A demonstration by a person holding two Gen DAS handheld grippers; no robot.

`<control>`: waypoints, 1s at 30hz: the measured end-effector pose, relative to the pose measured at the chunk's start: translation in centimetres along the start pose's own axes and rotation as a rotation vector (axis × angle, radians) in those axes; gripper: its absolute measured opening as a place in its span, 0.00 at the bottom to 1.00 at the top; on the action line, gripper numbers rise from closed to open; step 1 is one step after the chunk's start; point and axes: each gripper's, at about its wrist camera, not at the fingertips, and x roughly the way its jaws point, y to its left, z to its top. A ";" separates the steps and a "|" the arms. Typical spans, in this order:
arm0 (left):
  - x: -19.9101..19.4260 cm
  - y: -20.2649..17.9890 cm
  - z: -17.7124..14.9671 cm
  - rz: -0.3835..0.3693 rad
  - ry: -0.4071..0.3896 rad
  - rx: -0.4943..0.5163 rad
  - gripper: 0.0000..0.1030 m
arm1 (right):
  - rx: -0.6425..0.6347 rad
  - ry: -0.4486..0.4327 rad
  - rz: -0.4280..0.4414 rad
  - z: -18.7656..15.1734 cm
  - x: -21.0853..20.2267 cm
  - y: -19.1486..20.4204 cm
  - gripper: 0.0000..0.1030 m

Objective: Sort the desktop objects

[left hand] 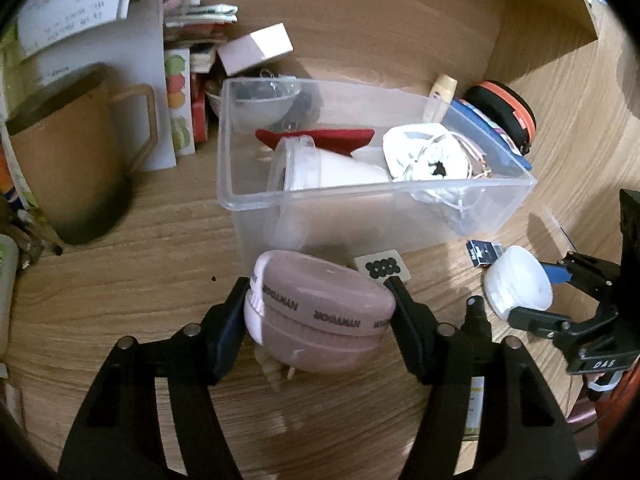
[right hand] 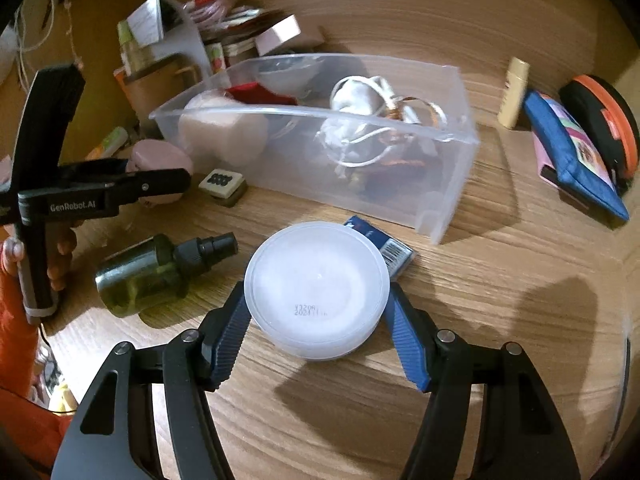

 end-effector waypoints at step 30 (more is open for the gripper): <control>-5.7 -0.2 2.4 0.041 -0.138 0.046 0.63 | -0.107 -0.168 -0.036 4.5 -5.3 1.4 0.61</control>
